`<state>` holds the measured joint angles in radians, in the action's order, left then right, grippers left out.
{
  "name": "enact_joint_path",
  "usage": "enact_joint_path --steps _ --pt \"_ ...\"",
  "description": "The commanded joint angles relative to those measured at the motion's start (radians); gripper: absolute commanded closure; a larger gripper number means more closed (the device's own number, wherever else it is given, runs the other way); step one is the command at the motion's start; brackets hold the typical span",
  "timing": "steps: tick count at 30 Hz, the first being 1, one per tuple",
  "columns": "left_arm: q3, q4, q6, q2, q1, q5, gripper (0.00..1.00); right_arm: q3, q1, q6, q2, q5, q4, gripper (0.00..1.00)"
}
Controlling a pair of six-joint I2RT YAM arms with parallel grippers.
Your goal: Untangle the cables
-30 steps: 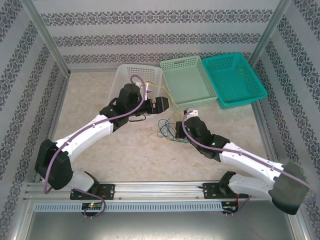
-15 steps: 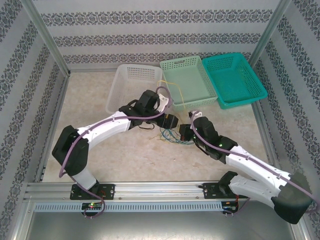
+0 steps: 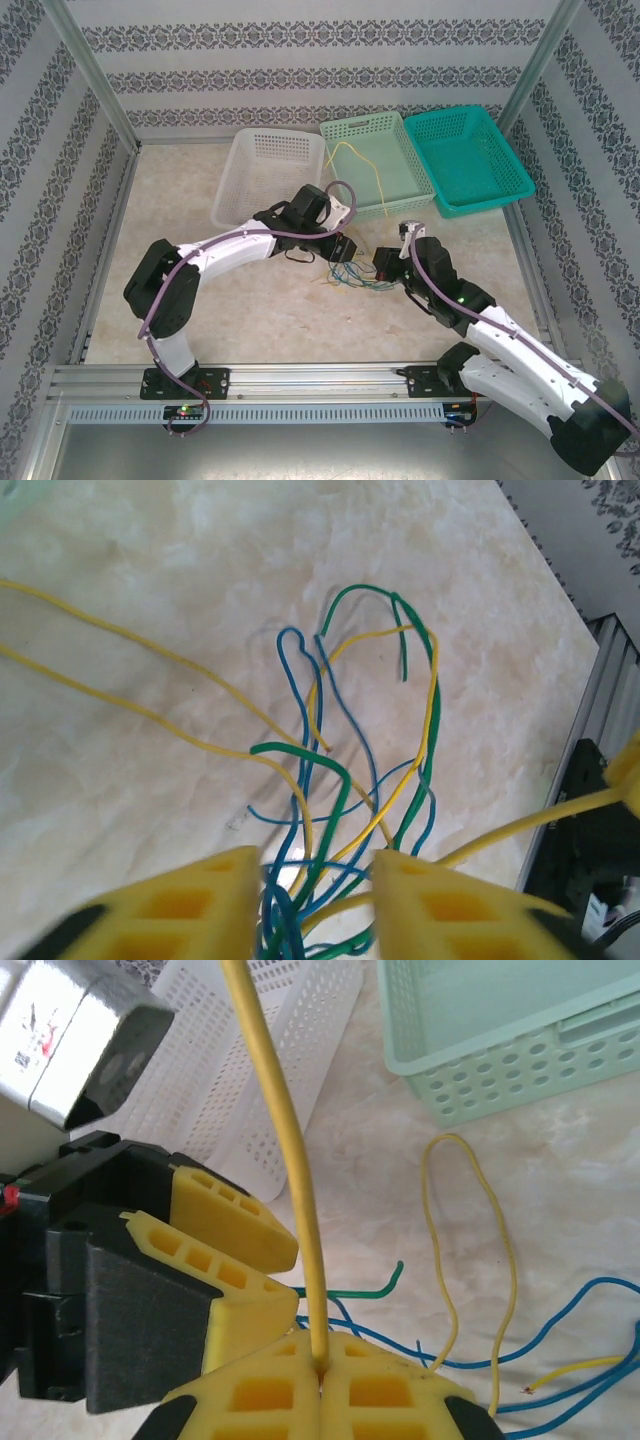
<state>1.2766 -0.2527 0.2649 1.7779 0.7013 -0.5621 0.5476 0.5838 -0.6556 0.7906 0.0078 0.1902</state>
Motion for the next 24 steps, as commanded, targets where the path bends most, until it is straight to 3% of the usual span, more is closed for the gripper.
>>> enact_joint_path --steps 1,3,11,17,24 --pt "0.018 -0.049 -0.018 0.016 0.012 0.019 0.89 0.01 -0.033 -0.013 -0.051 -0.015 0.056 1.0" --pt "0.019 -0.062 -0.026 0.021 0.013 0.038 1.0 0.028 -0.052 -0.005 -0.074 -0.02 0.102 1.0" --pt "0.029 -0.105 -0.038 0.046 0.01 0.126 1.0 0.13 -0.102 0.058 -0.136 0.028 0.323 1.0" --pt "0.05 -0.156 -0.034 0.055 0.006 0.253 1.0 0.228 -0.12 0.103 -0.131 0.055 0.49 1.0" --pt "0.061 -0.144 -0.018 0.054 0.004 0.244 0.96 0.283 -0.142 0.117 -0.119 0.049 0.542 1.0"
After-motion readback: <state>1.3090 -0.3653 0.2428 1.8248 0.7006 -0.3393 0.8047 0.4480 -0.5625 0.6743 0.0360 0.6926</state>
